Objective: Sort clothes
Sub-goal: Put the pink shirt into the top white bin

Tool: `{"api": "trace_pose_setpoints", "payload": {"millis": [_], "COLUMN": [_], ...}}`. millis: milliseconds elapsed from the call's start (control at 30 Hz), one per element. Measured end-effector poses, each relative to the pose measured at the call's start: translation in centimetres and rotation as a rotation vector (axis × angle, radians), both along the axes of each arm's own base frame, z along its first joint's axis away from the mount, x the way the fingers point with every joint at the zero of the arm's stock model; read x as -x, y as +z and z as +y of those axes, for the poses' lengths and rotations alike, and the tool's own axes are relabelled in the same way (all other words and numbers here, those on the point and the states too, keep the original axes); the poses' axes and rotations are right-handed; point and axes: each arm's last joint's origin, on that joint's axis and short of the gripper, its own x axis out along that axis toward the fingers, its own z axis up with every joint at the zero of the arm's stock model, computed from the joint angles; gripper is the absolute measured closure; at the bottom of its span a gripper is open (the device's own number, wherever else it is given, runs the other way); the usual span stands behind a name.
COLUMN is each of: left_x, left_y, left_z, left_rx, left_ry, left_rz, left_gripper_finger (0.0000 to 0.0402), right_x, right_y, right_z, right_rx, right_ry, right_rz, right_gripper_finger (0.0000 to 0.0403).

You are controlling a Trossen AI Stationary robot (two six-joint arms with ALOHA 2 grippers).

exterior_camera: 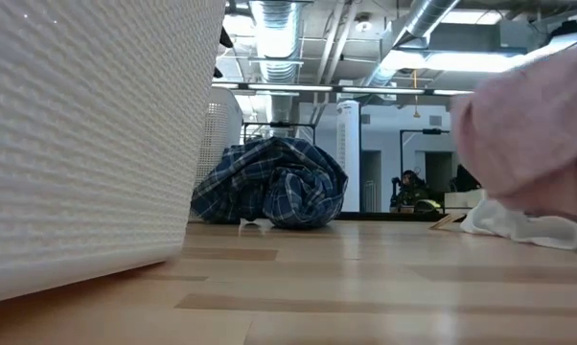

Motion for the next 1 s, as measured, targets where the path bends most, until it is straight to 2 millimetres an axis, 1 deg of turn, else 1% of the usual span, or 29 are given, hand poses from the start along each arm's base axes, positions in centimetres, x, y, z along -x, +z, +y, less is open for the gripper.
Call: {"api": "trace_pose_setpoints", "payload": {"millis": [133, 233, 333, 400, 500, 667, 800, 1000], "left_x": [0.0, 0.0, -0.4, -0.6, -1.1, -1.3, -0.7, 1.2], "left_y": [0.0, -0.1, -0.4, -0.4, 0.6, 2.7, 5.1, 7.5], "left_z": [0.0, 0.0, 0.2, 0.2, -0.3, -1.4, -2.9, -5.1], "left_rx": [-0.044, -0.124, -0.172, -0.188, -0.246, -0.362, -0.460, -0.572], "left_ry": [-0.037, -0.073, -0.089, -0.129, -0.196, -0.266, -0.330, -0.405], "left_rz": [0.005, 0.020, 0.029, 0.009, -0.104, -0.253, -0.366, -0.481], "left_gripper_finger": [0.0150, 0.0150, 0.0150, 0.0150, 0.0150, 0.0150, 0.0150, 0.0150], "right_x": [-0.1, -0.4, -0.9, -1.2, -1.8, -2.9, -3.7, -5.2], "right_y": [0.6, 1.1, 1.6, 2.0, 2.8, 4.8, 6.7, 9.3], "right_z": [-0.2, -0.4, -0.5, -0.6, -0.9, -1.3, -1.7, -2.7], "right_rx": [0.025, 0.052, 0.086, 0.111, 0.145, 0.207, 0.283, 0.418], "right_ry": [0.032, 0.055, 0.081, 0.099, 0.126, 0.183, 0.233, 0.299], "right_rz": [-0.064, -0.110, -0.151, -0.181, -0.217, -0.277, -0.335, -0.384], "right_gripper_finger": [0.0401, 0.0402, 0.0402, 0.0402, 0.0402, 0.0402, 0.0402, 0.0402]}}
